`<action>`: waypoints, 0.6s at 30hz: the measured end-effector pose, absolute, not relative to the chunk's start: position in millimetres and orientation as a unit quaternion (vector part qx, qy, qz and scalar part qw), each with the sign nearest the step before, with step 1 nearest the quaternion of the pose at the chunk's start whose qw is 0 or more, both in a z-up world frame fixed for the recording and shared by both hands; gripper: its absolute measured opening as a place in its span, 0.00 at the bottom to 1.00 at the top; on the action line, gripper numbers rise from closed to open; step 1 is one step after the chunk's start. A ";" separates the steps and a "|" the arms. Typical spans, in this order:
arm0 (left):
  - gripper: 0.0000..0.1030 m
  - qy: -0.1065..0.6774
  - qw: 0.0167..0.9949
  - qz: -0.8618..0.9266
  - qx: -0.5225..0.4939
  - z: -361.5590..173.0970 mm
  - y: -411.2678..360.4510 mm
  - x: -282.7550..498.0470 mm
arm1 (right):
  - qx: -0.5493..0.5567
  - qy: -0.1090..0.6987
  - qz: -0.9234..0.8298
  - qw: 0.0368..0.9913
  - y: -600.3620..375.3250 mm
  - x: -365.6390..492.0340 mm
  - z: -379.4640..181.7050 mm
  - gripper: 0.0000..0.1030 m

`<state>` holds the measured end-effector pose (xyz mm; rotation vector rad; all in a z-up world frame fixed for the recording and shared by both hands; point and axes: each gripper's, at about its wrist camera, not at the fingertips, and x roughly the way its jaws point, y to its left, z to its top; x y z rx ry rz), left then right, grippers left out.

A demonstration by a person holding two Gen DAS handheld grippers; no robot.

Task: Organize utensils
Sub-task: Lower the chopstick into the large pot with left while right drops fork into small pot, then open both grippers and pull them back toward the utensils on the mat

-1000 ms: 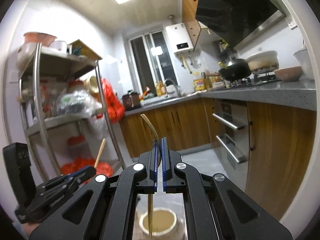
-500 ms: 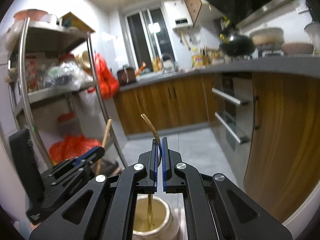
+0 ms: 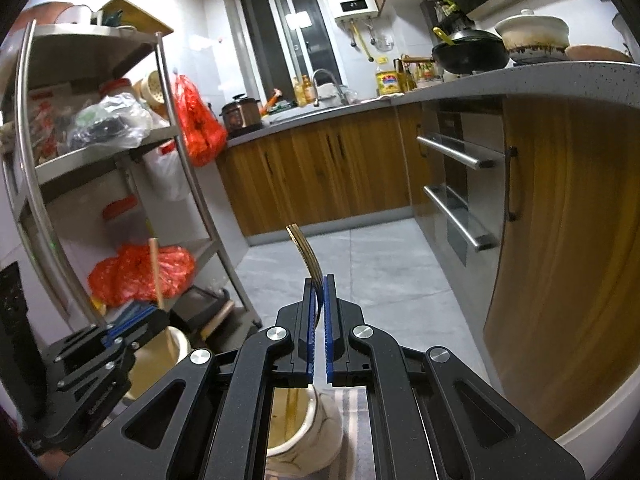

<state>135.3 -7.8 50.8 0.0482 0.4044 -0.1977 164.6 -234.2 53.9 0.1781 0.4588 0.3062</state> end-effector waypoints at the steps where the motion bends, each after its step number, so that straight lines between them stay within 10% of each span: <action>1: 0.07 0.201 0.974 -0.097 0.022 51.0 -7.5 134.8 | 0.089 0.228 0.151 0.958 -234.9 165.9 53.4 0.06; 8: 0.38 0.200 0.977 -0.080 0.013 58.9 0.7 126.1 | 0.098 0.231 0.157 0.955 -239.8 167.0 53.1 0.28; 18: 0.93 0.180 0.981 -0.077 0.012 76.9 2.5 81.6 | 0.083 0.180 0.151 0.968 -254.1 128.1 75.1 0.93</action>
